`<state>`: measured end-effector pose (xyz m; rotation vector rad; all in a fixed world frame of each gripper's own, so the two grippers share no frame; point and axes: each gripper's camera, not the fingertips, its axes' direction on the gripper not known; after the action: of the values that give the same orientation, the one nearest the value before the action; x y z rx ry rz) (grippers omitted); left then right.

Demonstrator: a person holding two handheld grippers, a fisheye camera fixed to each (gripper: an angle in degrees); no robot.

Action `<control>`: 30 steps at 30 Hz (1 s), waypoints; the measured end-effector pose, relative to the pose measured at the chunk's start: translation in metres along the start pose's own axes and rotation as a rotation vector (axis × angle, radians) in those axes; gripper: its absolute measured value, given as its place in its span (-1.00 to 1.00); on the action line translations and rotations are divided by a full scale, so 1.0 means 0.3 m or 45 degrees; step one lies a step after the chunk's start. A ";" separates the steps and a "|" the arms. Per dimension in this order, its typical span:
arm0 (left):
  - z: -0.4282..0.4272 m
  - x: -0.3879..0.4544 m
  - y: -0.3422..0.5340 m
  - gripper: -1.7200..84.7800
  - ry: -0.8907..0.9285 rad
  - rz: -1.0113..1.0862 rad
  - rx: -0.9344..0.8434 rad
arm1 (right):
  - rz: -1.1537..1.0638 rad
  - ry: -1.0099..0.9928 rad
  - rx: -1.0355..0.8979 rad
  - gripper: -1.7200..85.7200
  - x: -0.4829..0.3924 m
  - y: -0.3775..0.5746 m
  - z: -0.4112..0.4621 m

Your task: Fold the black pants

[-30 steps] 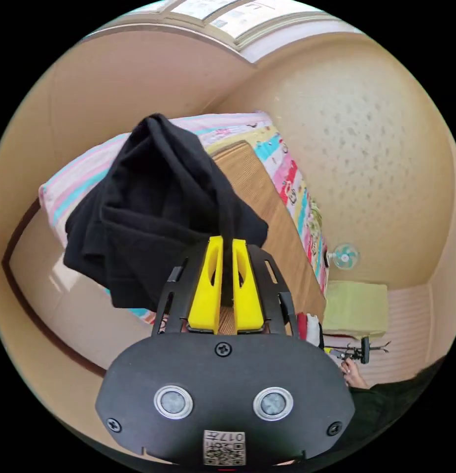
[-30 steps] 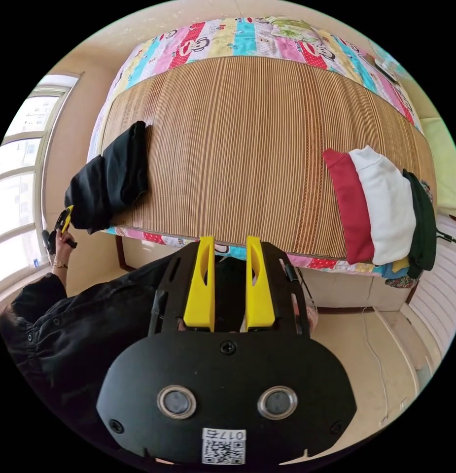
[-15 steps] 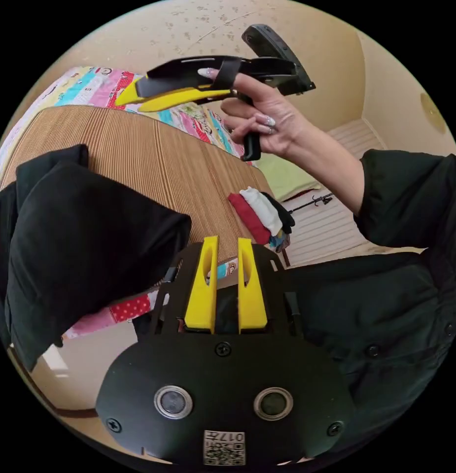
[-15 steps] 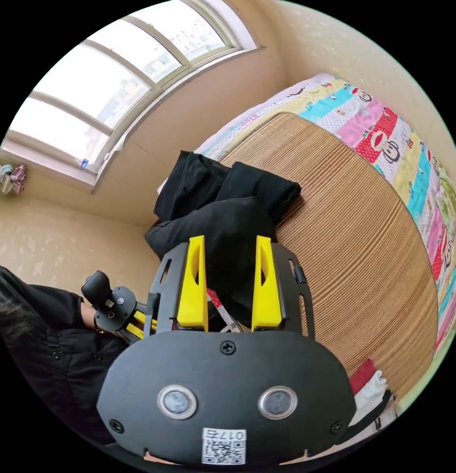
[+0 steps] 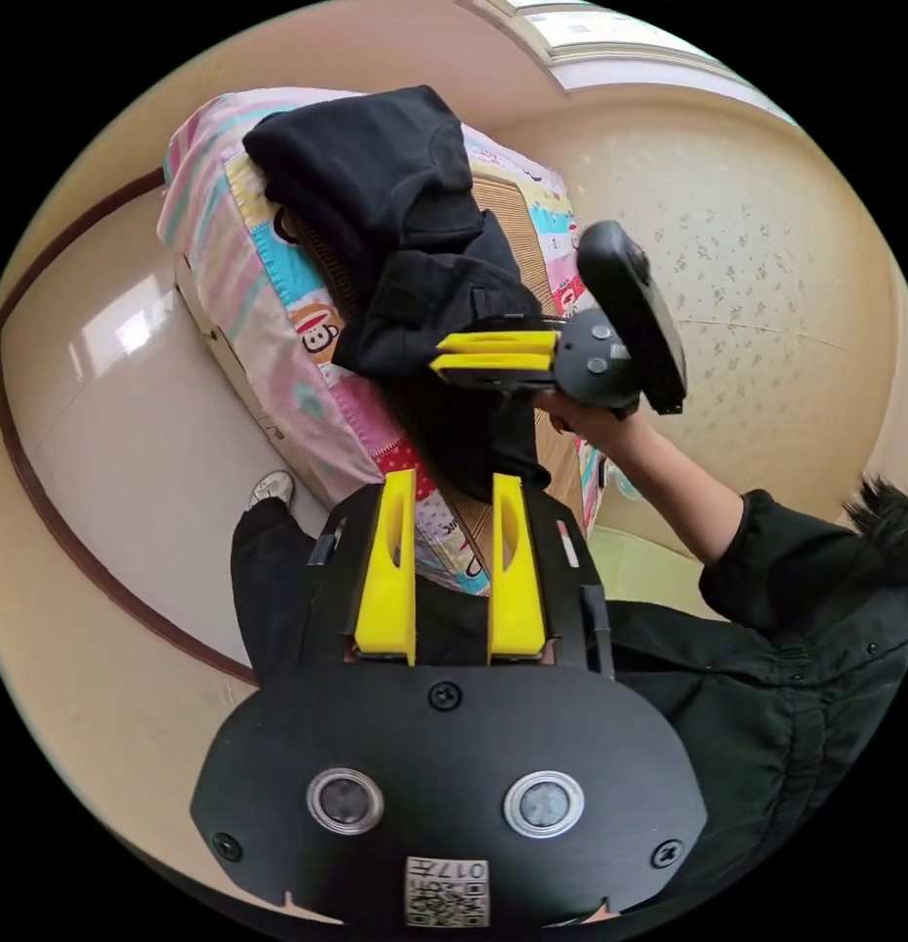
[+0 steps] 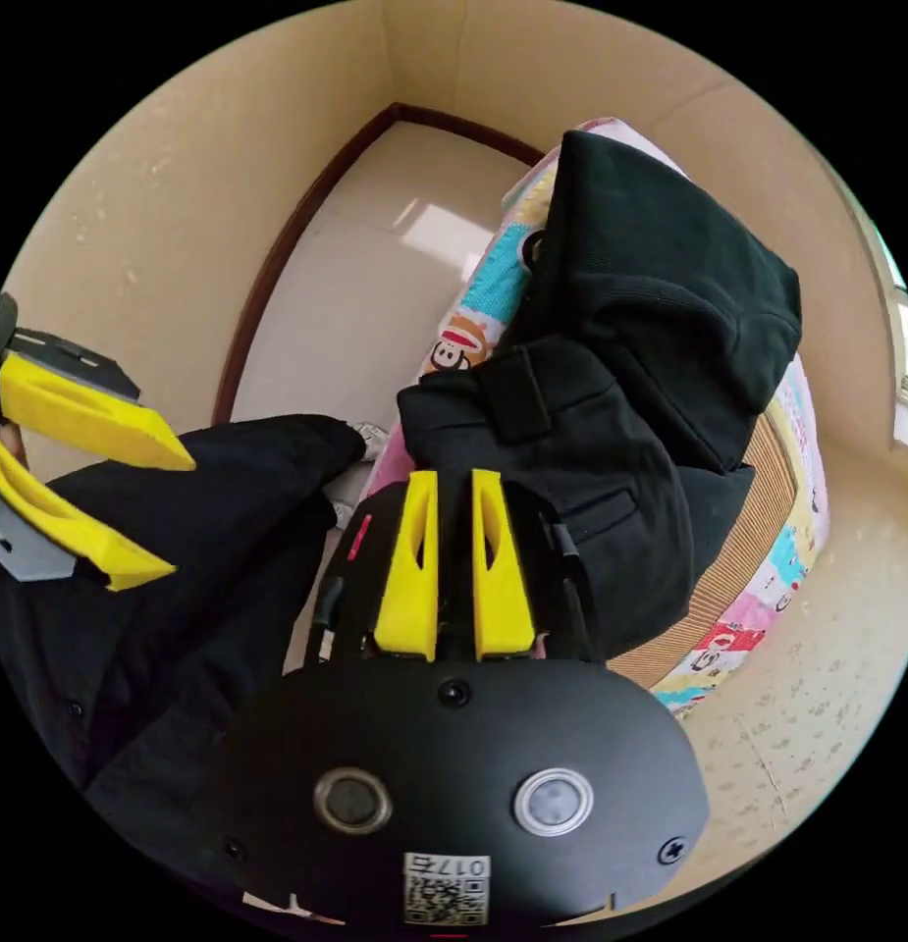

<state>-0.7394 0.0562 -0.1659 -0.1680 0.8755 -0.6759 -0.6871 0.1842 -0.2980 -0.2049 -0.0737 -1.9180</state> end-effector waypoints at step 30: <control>-0.594 1.956 0.317 -0.97 0.686 1.826 1.001 | 1.101 1.129 1.916 -0.93 -0.770 2.386 -1.648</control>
<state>-0.5649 -0.2038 -0.7015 1.2999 0.9216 0.3672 0.0076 0.0728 -0.8594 1.3674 -0.6565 -0.5877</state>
